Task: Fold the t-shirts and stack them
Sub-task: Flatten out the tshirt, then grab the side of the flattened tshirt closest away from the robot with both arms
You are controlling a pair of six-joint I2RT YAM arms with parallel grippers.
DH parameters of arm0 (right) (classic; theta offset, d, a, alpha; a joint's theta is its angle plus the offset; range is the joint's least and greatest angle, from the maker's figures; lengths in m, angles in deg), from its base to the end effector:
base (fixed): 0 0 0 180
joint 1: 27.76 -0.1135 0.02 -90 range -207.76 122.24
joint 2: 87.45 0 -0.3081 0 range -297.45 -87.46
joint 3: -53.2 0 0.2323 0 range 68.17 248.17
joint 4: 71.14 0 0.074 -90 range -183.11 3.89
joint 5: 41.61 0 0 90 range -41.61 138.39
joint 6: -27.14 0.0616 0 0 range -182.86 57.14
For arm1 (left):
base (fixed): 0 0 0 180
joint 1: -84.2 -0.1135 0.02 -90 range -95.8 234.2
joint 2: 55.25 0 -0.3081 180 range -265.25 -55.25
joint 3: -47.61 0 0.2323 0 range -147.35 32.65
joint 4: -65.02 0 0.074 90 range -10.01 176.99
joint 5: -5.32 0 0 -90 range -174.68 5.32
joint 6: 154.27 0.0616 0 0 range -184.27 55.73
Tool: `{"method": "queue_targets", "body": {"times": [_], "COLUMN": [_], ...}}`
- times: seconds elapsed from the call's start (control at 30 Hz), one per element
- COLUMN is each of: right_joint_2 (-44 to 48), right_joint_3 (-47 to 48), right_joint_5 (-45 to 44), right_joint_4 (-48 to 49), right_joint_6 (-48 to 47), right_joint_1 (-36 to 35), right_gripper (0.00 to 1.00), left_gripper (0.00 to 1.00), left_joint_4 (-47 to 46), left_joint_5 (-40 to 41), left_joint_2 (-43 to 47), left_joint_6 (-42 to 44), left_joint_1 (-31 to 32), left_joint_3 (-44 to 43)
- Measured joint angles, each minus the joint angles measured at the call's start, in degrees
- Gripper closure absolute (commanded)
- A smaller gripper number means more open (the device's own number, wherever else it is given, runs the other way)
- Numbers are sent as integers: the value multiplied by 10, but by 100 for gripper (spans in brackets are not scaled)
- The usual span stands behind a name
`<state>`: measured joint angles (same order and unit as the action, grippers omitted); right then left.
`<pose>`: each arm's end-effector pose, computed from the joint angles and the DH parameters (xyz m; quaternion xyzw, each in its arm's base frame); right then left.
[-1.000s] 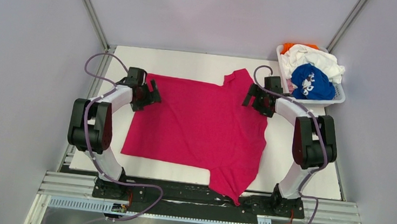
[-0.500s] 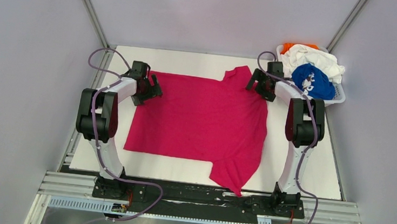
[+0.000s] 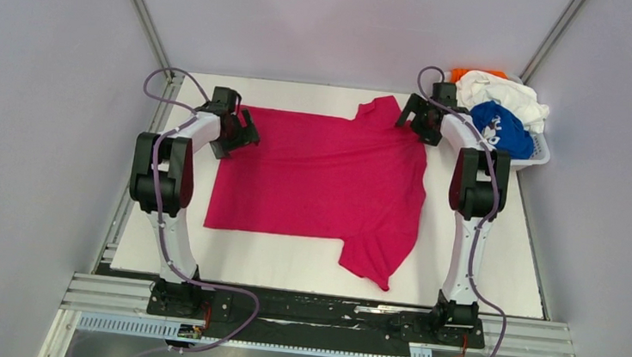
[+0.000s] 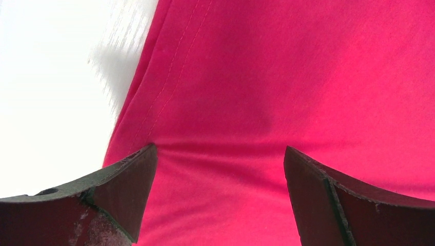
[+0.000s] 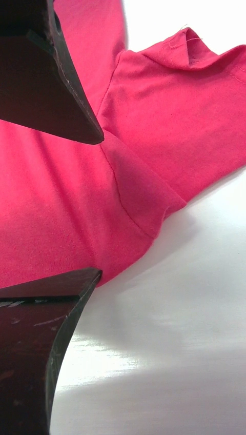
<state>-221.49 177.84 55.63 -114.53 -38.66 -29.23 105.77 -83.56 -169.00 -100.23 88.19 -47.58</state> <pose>0.5447 0.0217 0.1894 0.1666 0.9313 0.1291 0.2972 0.4325 -0.0290 0.2050 -0.2680 0.9263 -0.0815 0.2519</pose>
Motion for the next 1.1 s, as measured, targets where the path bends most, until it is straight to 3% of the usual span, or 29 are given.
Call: {"method": "queue_targets", "body": {"times": [0.2,0.4,0.57,0.8,1.1], "right_joint_2": [79,325,474,470,419], "right_joint_3": [-92,-299,-432,-532,-578], "right_joint_5": [-7,-22,17,65,27], "right_joint_4": [-18,-17,9,24,41], "right_joint_6": [-15,-1,30,59,86], "right_joint_1": [-7,-20,-22,-35,-36], "right_gripper": [0,0,0,0,0], "left_gripper": [0,0,0,0,0], "left_joint_4": [17,26,35,69,97], "left_joint_5": [-2,-2,-10,-10,19], "left_joint_2": [92,321,410,439,469], "left_joint_6": [2,0,-4,-17,-29], "left_joint_1": [-1,-2,-2,-3,-3], "left_joint_3": [54,172,251,329,344]}}
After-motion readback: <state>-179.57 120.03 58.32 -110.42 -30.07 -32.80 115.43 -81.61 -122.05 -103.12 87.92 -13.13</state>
